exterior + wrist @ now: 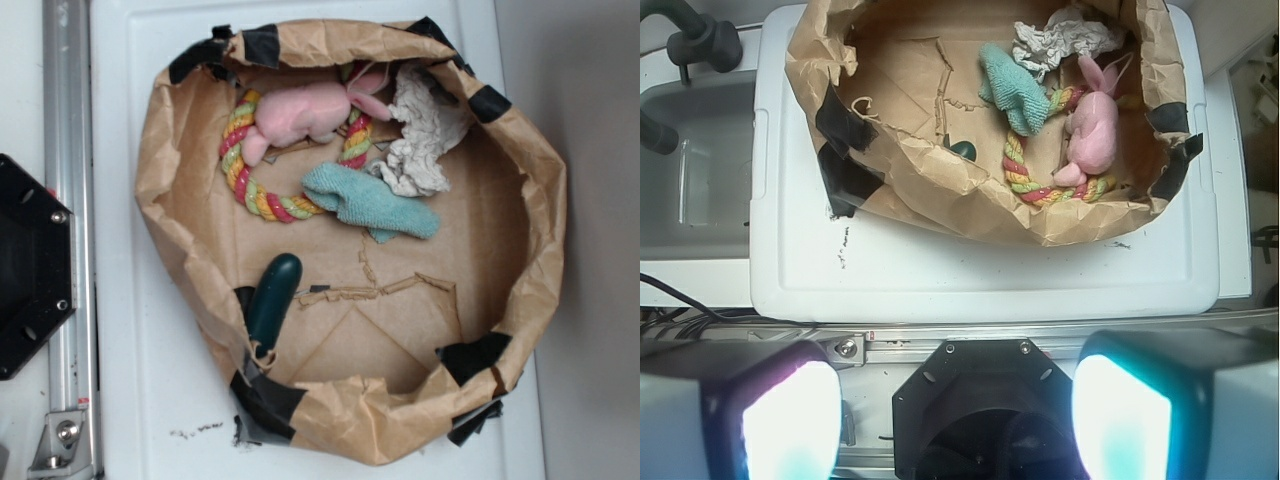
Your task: Grab the plastic pickle.
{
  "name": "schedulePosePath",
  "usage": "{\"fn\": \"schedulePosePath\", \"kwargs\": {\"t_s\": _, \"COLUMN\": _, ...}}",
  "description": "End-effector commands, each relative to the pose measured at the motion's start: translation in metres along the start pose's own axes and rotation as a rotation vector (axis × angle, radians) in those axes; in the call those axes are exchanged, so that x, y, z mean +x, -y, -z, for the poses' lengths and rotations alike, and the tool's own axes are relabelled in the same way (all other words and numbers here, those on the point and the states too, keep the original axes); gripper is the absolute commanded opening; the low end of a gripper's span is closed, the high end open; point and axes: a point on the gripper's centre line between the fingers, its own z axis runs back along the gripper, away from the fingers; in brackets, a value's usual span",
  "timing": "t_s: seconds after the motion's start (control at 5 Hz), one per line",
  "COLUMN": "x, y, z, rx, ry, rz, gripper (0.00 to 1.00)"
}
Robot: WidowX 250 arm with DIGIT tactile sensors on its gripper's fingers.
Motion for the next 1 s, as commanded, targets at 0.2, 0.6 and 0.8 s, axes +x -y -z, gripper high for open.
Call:
{"fn": "schedulePosePath", "kwargs": {"t_s": 0.2, "x": 0.049, "y": -0.011, "z": 0.021, "rx": -0.079, "ry": -0.035, "rz": -0.227, "gripper": 1.00}}
{"fn": "schedulePosePath", "kwargs": {"t_s": 0.6, "x": 0.101, "y": -0.016, "z": 0.104, "rx": -0.106, "ry": -0.188, "rz": -0.679, "gripper": 1.00}}
{"fn": "schedulePosePath", "kwargs": {"t_s": 0.8, "x": 0.085, "y": -0.015, "z": 0.146, "rx": -0.039, "ry": -0.317, "rz": -0.783, "gripper": 1.00}}
